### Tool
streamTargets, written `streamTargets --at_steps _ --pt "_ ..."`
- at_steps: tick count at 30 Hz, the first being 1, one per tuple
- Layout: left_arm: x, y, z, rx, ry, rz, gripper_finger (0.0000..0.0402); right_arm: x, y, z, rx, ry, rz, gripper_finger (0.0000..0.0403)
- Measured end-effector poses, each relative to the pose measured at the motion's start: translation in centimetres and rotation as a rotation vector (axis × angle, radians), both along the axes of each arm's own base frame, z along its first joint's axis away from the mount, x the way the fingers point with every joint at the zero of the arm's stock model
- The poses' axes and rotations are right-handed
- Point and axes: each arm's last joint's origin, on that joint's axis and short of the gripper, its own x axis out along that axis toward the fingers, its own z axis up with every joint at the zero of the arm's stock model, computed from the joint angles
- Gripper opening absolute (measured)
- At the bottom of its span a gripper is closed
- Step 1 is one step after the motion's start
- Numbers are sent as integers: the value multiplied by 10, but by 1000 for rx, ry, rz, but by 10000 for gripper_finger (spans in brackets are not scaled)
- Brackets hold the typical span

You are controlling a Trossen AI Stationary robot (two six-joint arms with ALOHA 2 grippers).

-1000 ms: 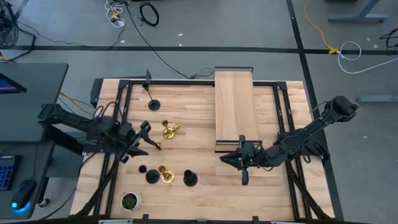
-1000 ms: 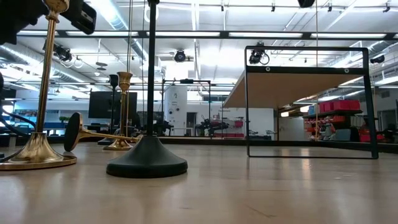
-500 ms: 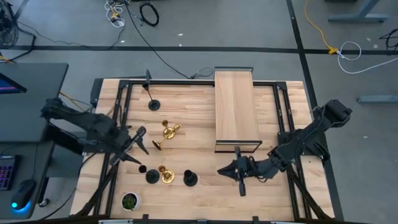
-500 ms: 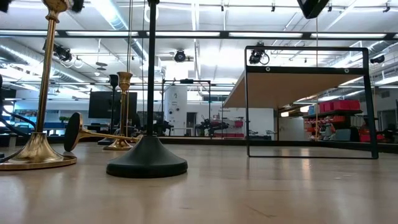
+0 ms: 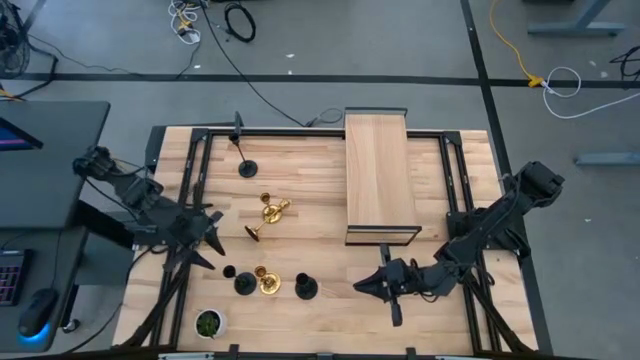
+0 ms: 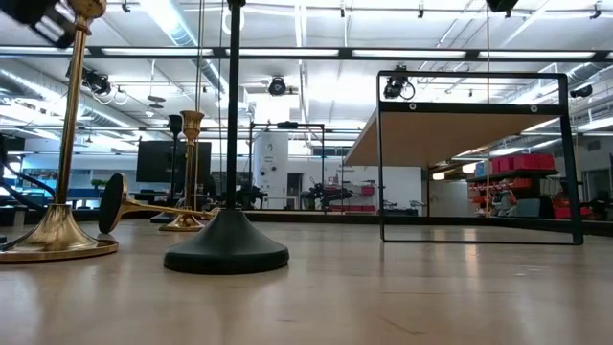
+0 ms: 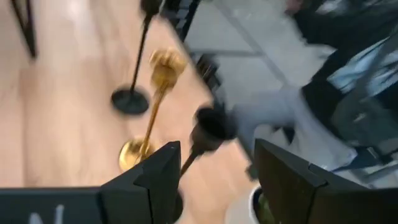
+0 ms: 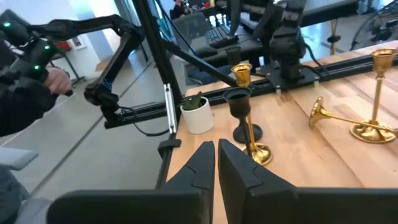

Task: Pick & Place candle stick holders
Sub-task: Put the bottom left black candleholder on the shelf

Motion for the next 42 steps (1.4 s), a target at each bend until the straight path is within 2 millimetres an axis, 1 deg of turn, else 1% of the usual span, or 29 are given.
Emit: streamTargets --at_steps 3,6,10,14,19,24,27,36,42 --pt "0 -5 -7 53 53 15 193 -1 1 0 -29 -10 -29 22" --pt "2 -13 -9 84 61 1 184 -2 0 1 -37 -14 -50 22" --pt "4 -25 -15 110 100 1 173 -1 0 1 -28 -14 -56 22" --pt "6 -39 -23 171 137 0 163 -1 0 1 -25 -14 -57 22" --pt "9 -55 -32 265 111 67 155 -1 0 1 -25 -14 -57 22" --pt "15 -73 -37 297 29 132 154 -1 0 1 -32 -14 -56 22" --pt "19 -81 -43 307 37 168 154 -1 0 1 -52 -16 -53 22" --pt "29 -95 -67 373 94 276 154 -1 0 1 -73 -18 -49 22" --pt "34 -100 -74 411 62 328 153 -1 0 1 -73 -17 -49 22"
